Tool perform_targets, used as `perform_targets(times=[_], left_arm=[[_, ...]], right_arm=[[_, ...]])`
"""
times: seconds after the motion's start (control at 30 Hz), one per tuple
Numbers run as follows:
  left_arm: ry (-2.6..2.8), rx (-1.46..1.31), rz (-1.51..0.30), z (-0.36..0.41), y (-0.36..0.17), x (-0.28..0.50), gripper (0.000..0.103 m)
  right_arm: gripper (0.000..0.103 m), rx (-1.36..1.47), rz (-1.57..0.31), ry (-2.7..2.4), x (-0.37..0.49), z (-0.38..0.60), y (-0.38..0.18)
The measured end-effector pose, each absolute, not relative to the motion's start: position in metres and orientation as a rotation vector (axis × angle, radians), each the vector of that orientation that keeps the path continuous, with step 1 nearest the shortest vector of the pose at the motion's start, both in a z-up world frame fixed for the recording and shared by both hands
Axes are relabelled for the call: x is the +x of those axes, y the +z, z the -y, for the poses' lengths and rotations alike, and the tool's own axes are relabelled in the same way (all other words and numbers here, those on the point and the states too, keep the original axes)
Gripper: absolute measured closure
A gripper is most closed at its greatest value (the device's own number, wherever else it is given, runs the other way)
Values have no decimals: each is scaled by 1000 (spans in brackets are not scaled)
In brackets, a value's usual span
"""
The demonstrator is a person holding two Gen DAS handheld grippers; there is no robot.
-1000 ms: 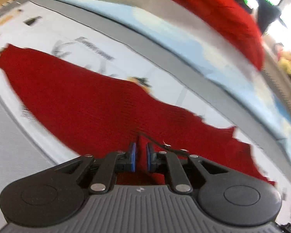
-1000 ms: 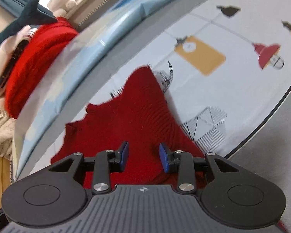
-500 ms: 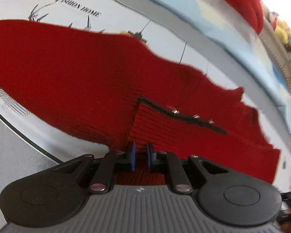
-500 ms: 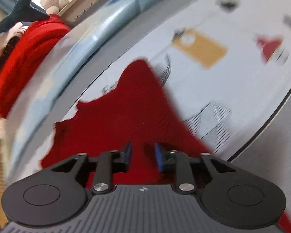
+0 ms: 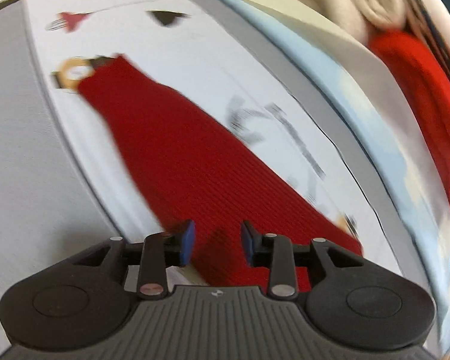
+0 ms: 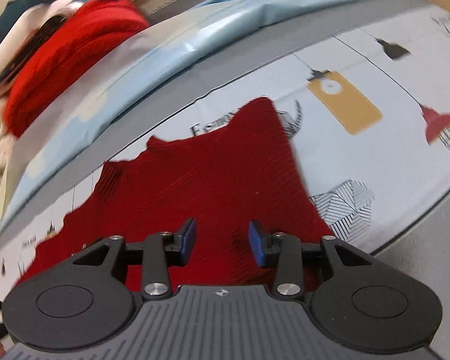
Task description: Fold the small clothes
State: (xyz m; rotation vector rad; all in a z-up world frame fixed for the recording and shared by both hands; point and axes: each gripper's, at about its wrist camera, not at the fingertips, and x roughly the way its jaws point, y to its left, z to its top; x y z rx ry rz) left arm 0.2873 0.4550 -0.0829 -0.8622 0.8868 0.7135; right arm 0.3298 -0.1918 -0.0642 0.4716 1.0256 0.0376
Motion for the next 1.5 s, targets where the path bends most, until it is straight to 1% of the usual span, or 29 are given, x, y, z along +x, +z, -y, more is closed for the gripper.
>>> perform_targets(times=[0.2,0.33,0.43,0.47,0.5,0.53,0.6,0.73,0.77,0.9,0.97,1.07,1.13,1.2,1.33,1.5], left_arm=[[766,-1023,-829,-511,-101,257,66],[735,-1084,-824,-519,-118,256,66],[720,-1063,-812,-517,-123,262,66],[720,-1046,-813,-516,-123,265,72],[734,-1015,-824,-514,-123,270,83],[763,-974,-831,-510,-118,271,87],[786,-875,-811,-493,-102,278,89],[690,-606,-710,-428,-38,310,94],[622,-558,-682,-405,-23,319,96],[286,-385,-631,-282,18,348,97],[97,-342,-640,-221,25,355,96],[-218,-289,-751,-142,14,365,94],[-302,-293,-815,-123,2,369,93],[-269,-319,-847,-129,-4,376,91],[-69,-442,-894,-181,-12,392,90],[164,-450,-1027,-236,-38,404,90]], right_arm=[[63,441,-1043,67,329,184,-63],[63,434,-1040,65,329,182,-63],[63,428,-1044,63,329,182,-64],[63,427,-1045,64,328,182,-64],[63,428,-1046,65,327,182,-64],[63,427,-1047,65,327,183,-64],[63,424,-1046,63,327,183,-63],[63,427,-1038,65,325,187,-60],[63,427,-1036,66,325,188,-59],[63,428,-1028,66,322,189,-57],[63,431,-1027,68,321,190,-57],[63,444,-1030,65,321,192,-58],[63,446,-1030,65,321,192,-58],[63,452,-1030,58,322,194,-59],[63,465,-1030,48,323,197,-61],[62,479,-1029,126,324,183,-67]])
